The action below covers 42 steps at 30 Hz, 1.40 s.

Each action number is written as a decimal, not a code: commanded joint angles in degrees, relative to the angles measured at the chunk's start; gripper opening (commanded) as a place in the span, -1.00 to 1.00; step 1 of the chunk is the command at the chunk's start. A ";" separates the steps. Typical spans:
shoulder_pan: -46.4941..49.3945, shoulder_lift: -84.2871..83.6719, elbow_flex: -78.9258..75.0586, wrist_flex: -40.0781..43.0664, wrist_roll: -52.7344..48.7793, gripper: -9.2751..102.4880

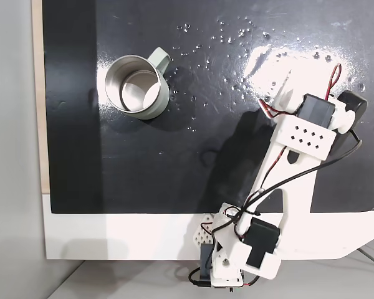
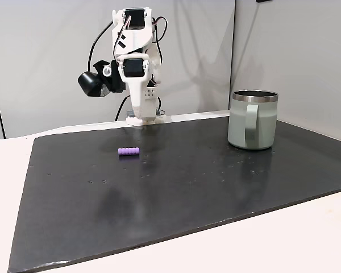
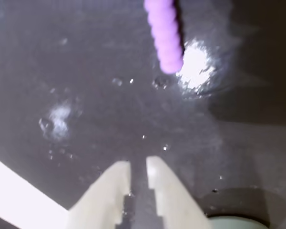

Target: Grasp a pengrip and put it in the cup.

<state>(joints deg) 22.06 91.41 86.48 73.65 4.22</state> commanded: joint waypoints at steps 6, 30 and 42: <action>2.72 -11.43 -12.66 7.12 -0.79 -0.51; 3.78 -10.02 2.99 0.44 -3.87 -0.42; 5.98 -11.78 5.36 -1.67 -4.31 -0.71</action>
<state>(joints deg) 27.51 77.87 91.67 73.12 0.35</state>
